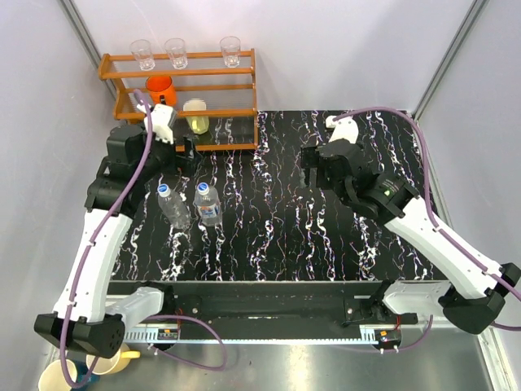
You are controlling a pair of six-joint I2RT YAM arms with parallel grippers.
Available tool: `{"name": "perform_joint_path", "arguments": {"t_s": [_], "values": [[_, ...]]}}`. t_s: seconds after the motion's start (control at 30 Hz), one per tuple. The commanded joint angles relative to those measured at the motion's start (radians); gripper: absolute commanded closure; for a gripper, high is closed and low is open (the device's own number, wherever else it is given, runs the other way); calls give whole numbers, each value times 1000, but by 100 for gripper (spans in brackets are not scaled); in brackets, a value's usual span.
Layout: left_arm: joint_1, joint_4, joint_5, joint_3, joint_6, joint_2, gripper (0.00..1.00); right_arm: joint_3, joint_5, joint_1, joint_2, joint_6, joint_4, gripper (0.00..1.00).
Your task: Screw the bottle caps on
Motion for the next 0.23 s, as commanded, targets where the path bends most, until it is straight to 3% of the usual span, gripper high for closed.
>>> {"name": "perform_joint_path", "arguments": {"t_s": [0.0,0.2], "values": [[87,118,97,-38,-22,-38,1,-9,92,-3,-42,93,-103,0],[150,155,123,-106,-14,-64,1,-54,96,-3,-98,66,-85,0]]}}
